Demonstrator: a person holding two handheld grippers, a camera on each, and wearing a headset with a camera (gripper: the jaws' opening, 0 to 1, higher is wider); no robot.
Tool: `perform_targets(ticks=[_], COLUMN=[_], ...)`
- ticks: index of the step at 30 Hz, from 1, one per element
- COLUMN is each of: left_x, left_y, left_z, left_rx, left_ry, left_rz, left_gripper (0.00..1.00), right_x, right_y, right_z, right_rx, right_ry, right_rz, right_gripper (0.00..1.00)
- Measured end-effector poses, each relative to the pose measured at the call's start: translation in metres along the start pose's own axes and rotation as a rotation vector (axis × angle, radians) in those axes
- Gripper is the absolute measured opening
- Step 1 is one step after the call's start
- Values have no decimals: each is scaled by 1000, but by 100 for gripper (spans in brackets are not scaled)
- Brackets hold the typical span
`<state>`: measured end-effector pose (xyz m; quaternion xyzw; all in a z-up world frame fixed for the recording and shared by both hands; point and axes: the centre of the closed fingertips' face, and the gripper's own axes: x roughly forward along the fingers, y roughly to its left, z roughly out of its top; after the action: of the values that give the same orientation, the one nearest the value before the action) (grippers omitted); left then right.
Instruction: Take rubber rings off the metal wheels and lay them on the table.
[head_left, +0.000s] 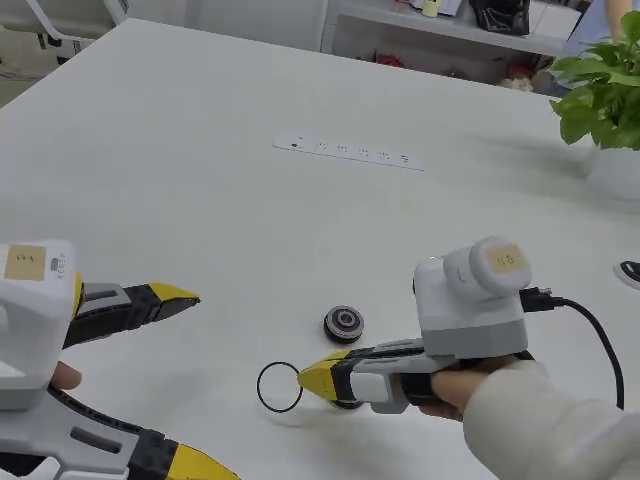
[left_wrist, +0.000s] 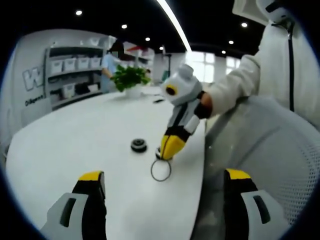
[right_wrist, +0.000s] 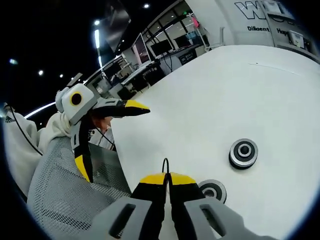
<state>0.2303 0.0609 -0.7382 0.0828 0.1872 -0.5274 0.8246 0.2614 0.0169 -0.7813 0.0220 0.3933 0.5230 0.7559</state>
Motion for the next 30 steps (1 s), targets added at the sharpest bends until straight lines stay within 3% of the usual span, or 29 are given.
perform_targets(ticks=[6, 20, 30], left_x=[0, 1, 2], left_y=[-1, -1, -1], left_z=[-1, -2, -3], left_rx=[-3, -8, -9], left_ry=[1, 7, 12], left_rz=[-4, -8, -10], left_gripper=[100, 100, 100], right_x=[5, 8, 0], right_y=[-1, -9, -15], right_z=[-7, -7, 1], right_rx=[-18, -53, -53], right_ry=[33, 42, 12], right_rz=[-13, -47, -66], right_gripper=[0, 4, 4])
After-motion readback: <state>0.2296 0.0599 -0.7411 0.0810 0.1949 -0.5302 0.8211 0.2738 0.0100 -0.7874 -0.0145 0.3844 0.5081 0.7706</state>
